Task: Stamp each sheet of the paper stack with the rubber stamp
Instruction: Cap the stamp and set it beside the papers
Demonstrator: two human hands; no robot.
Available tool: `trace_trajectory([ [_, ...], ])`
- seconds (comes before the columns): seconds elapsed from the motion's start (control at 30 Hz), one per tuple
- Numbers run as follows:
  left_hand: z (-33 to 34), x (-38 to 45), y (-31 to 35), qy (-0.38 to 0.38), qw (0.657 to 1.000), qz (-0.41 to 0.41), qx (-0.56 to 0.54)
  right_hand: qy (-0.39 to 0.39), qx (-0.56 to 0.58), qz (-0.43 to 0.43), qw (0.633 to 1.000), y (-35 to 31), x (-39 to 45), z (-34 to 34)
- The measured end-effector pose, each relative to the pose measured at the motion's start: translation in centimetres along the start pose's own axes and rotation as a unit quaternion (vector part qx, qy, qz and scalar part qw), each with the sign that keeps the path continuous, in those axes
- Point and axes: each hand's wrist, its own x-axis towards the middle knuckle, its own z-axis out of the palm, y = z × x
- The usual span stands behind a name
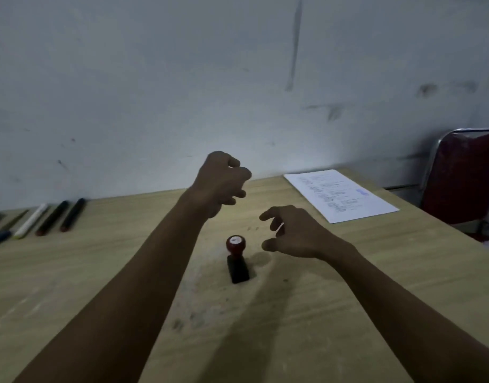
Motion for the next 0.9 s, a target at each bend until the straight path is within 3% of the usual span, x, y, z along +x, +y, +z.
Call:
trace_trajectory([
  [0.13,-4.0,-2.7,-3.2,0.048,0.999,-0.024,0.002,-0.011,0.027,-0.016,0.999,-2.8,-1.0,3.1],
  [0.27,-6.0,-4.6,-6.9,0.055,0.997,-0.051,0.019,0.031,0.059,-0.031,0.997,-4.3,-1.8,5.6],
  [0.5,-5.8,-6.5,-12.6,-0.028,0.991,-0.102,0.081,0.102,0.083,-0.002,0.991,-4.3,-2.9,8.3],
  [0.67,-4.5,-7.0,-15.0,-0.101,0.98,-0.043,0.165,0.166,0.043,0.07,0.983,-4.3,-2.9,10.1],
  [0.9,-4.0,-6.6,-15.9,-0.103,0.981,-0.021,0.162,0.184,-0.019,0.136,0.973,-4.8,-2.0,11.7],
])
